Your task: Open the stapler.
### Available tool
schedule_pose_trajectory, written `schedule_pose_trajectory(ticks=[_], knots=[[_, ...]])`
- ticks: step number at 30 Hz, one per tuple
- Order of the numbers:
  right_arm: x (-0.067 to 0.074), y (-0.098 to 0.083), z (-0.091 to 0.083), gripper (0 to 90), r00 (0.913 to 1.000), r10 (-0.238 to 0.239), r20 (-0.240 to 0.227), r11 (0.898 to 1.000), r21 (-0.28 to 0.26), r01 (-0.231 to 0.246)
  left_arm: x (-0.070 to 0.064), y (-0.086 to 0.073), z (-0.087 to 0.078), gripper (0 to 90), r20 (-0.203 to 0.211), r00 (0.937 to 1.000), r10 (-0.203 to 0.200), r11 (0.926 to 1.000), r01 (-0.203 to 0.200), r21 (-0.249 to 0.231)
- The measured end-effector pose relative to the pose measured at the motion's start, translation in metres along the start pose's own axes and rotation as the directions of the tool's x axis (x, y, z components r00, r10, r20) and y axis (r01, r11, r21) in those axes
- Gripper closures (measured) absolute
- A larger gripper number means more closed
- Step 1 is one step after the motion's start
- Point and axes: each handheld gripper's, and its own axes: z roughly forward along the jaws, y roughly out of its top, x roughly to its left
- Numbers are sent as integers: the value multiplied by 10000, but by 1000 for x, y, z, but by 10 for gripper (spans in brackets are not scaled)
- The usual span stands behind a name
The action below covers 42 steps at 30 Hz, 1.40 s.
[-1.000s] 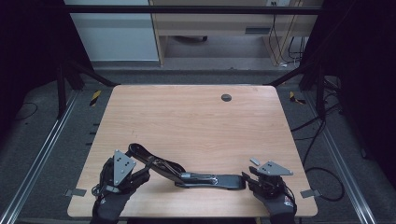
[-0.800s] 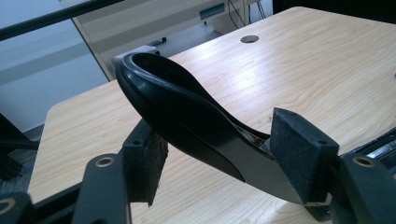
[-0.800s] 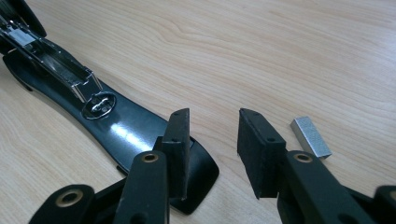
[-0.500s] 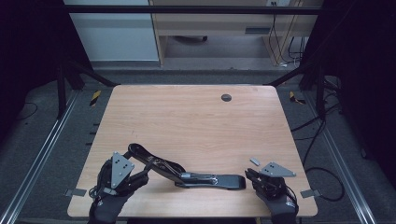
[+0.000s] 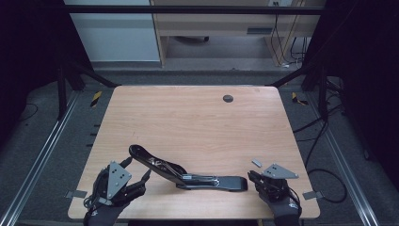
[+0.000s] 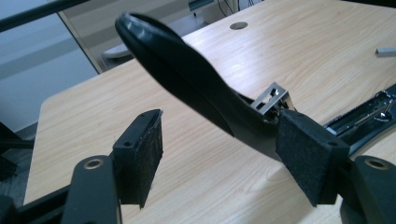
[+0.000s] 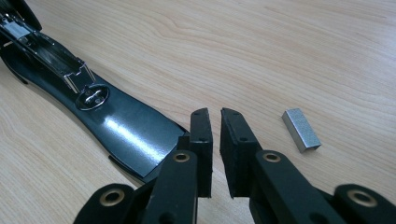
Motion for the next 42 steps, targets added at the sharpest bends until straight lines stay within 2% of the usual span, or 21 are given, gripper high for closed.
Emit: schedule_pose_trajectory(ticks=[1,2,6,12,17,29,42], knots=[[-1,0,0,852,10000,-27,32,10000,-15,27,0,0,0,312,0,10000,0,10000,0,0],[-1,0,0,852,10000,-27,32,10000,-15,27,-1,-2,-1,312,-50,9998,-205,9996,206,190],[-2,0,-2,900,9998,146,113,9999,10,-146,0,-9,0,308,-66,9998,-209,9989,212,415],[-4,0,-3,900,9998,128,159,9999,-24,-128,4,-26,10,307,-163,9995,-278,9947,293,983],[-7,-1,-4,900,9997,132,218,9999,-41,-132,5,-33,18,308,-190,9997,-156,9913,179,1304],[-17,0,-6,900,9981,456,415,9990,19,-457,12,-50,32,337,-567,9983,-132,9836,231,1786],[-27,3,-6,900,9965,530,644,9986,-55,-528,20,-60,42,339,-945,9954,-166,9797,351,1974]])
